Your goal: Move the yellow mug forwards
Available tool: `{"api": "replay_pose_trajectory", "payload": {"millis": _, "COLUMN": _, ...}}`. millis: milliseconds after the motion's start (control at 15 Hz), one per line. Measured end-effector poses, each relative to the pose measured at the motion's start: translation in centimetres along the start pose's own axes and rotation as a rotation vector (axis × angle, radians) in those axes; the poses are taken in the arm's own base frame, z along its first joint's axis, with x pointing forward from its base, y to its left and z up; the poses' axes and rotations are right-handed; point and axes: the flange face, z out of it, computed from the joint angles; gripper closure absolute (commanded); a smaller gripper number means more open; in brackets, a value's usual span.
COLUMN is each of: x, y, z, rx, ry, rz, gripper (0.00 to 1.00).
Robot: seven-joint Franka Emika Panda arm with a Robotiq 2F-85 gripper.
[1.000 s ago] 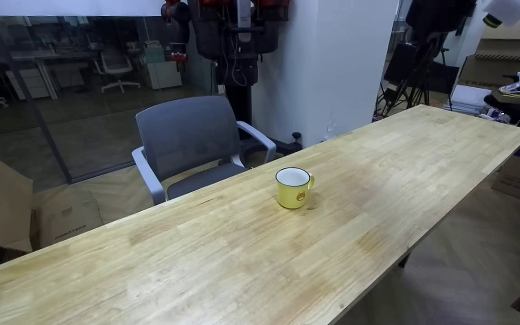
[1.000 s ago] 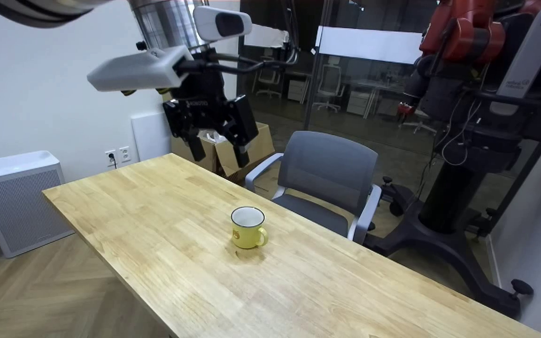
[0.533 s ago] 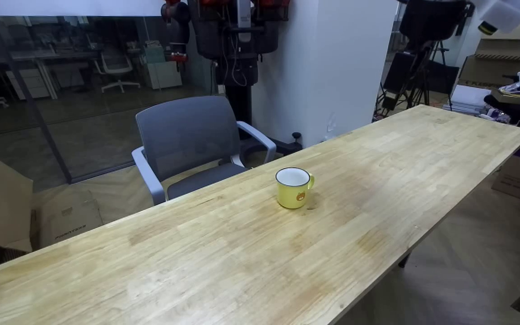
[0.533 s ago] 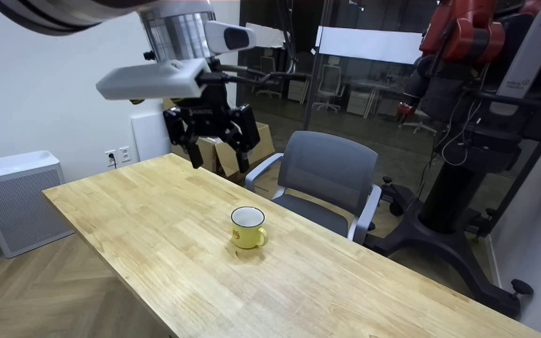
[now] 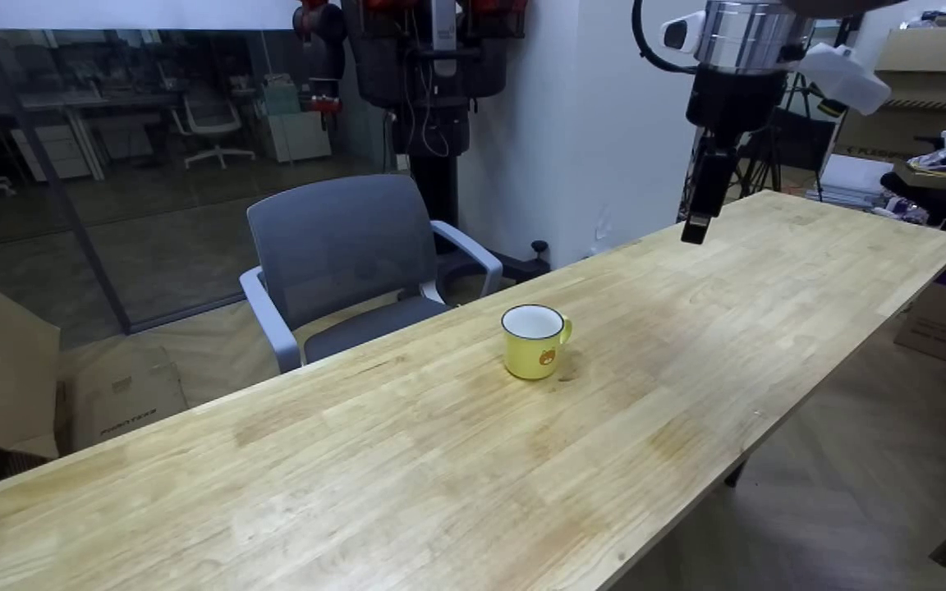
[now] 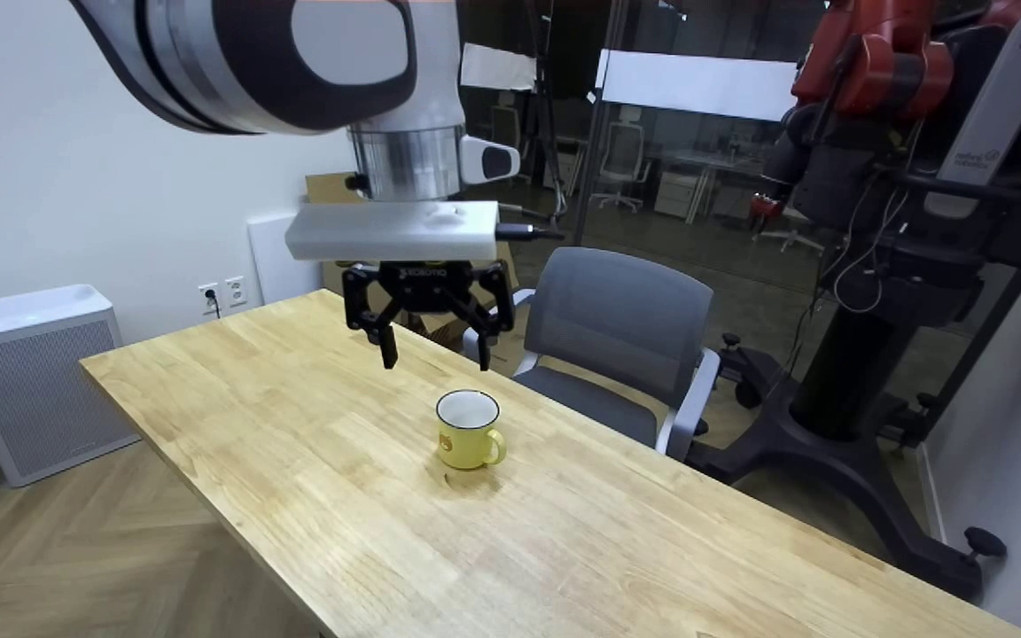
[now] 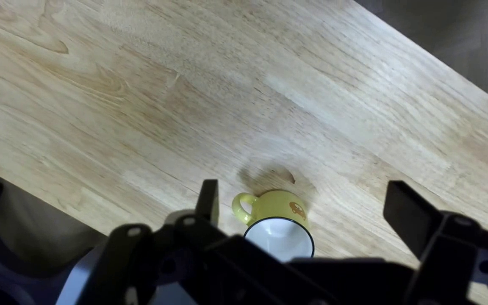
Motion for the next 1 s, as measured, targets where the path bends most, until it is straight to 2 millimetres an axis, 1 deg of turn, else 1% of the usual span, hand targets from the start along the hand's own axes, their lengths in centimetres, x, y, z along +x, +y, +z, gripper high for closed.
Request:
{"api": "replay_pose_trajectory", "payload": {"millis": 133, "x": 0.0, "y": 0.0, "z": -0.3, "rx": -0.003, "ry": 0.004, "rz": 0.0, "gripper": 0.0}}
{"api": "replay_pose_trajectory", "payload": {"millis": 267, "x": 0.0, "y": 0.0, "z": 0.0, "rx": -0.002, "ry": 0.003, "rz": 0.0, "gripper": 0.0}}
{"api": "replay_pose_trajectory", "payload": {"millis": 400, "x": 0.6, "y": 0.1, "z": 0.9, "rx": -0.013, "ry": 0.006, "rz": -0.018, "gripper": 0.0}}
{"api": "replay_pose_trajectory", "payload": {"millis": 467, "x": 1.3, "y": 0.2, "z": 1.7, "rx": -0.021, "ry": -0.001, "rz": -0.037, "gripper": 0.0}}
{"api": "replay_pose_trajectory", "payload": {"millis": 600, "x": 3.0, "y": 0.4, "z": 3.7, "rx": -0.024, "ry": -0.02, "rz": -0.075, "gripper": 0.0}}
{"api": "replay_pose_trajectory", "payload": {"millis": 733, "x": 5.5, "y": 0.0, "z": 6.2, "rx": -0.009, "ry": -0.038, "rz": -0.114, "gripper": 0.0}}
{"api": "replay_pose_trajectory", "payload": {"millis": 867, "x": 8.4, "y": -1.2, "z": 8.8, "rx": 0.014, "ry": -0.047, "rz": -0.164, "gripper": 0.0}}
{"api": "replay_pose_trajectory", "payload": {"millis": 1000, "x": 11.1, "y": -2.8, "z": 10.8, "rx": 0.033, "ry": -0.048, "rz": -0.208, "gripper": 0.0}}
